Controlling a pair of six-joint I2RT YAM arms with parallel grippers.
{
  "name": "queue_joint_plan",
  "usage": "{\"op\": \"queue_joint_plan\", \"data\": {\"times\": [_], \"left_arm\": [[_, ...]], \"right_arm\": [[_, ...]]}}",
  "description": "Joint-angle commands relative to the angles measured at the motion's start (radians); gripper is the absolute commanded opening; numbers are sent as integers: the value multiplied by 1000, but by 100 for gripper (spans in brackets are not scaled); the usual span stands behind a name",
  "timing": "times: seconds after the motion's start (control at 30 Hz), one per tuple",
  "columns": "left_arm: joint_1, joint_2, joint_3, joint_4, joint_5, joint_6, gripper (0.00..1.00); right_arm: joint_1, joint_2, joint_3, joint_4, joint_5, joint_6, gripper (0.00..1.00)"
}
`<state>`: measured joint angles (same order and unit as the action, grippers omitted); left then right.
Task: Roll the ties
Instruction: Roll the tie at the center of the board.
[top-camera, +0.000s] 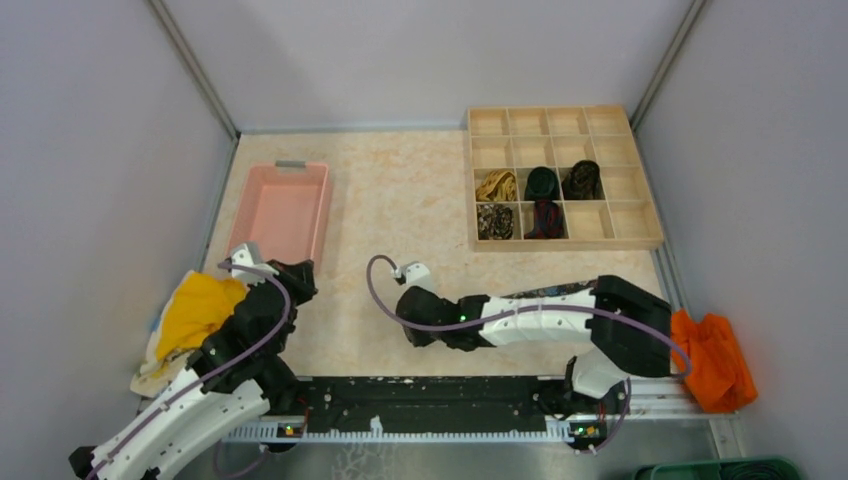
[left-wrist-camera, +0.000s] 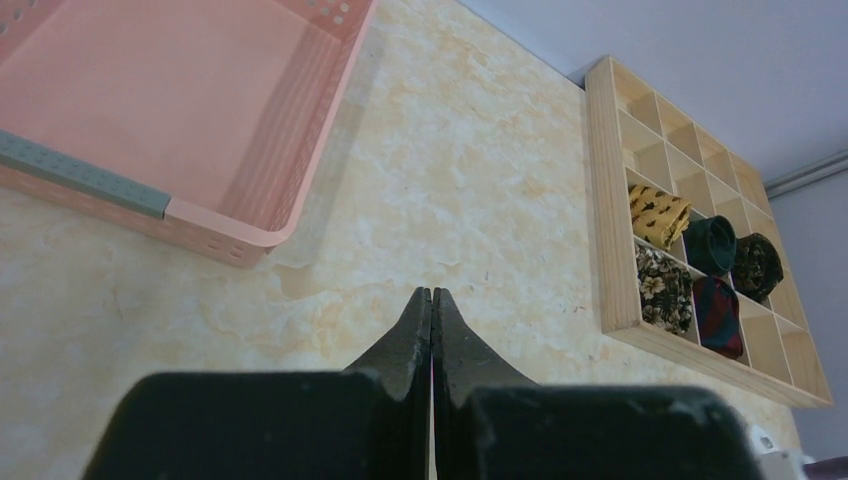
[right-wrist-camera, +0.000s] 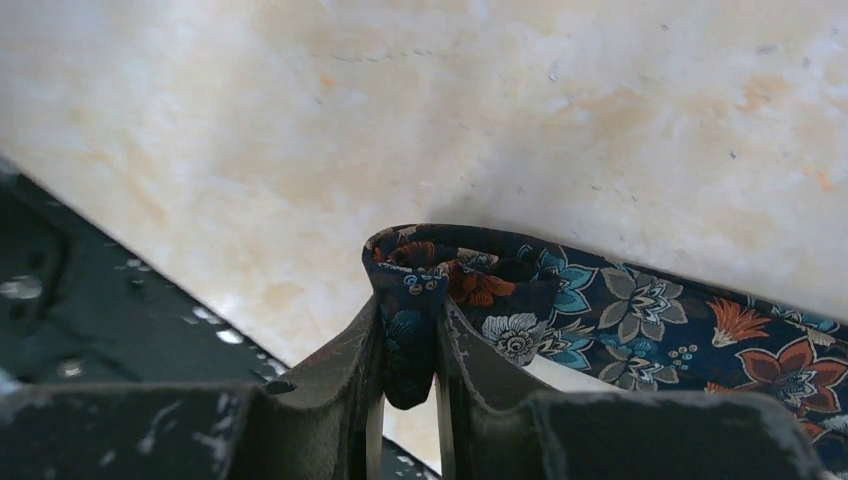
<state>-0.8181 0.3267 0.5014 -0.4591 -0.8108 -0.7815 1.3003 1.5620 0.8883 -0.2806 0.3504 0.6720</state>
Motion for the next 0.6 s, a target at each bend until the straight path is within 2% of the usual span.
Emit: {"op": "queue_joint_plan", "data": {"times": [0.0, 0.13, 0.3, 0.57], "left_arm": [[-1, 38, -3, 59, 28, 19, 0], [-2, 87, -3, 117, 62, 36, 0], [-2, 151, 4, 171, 105, 50, 0], [-1, 241, 34, 233, 160, 71, 0]], "right_arm": [[-67, -121, -90, 301, -240, -20, 19], [-131, -145, -185, 468, -430, 38, 19], [-204, -140, -308, 698, -587, 113, 19], [-304, -160, -461, 951, -709, 212, 19]]}}
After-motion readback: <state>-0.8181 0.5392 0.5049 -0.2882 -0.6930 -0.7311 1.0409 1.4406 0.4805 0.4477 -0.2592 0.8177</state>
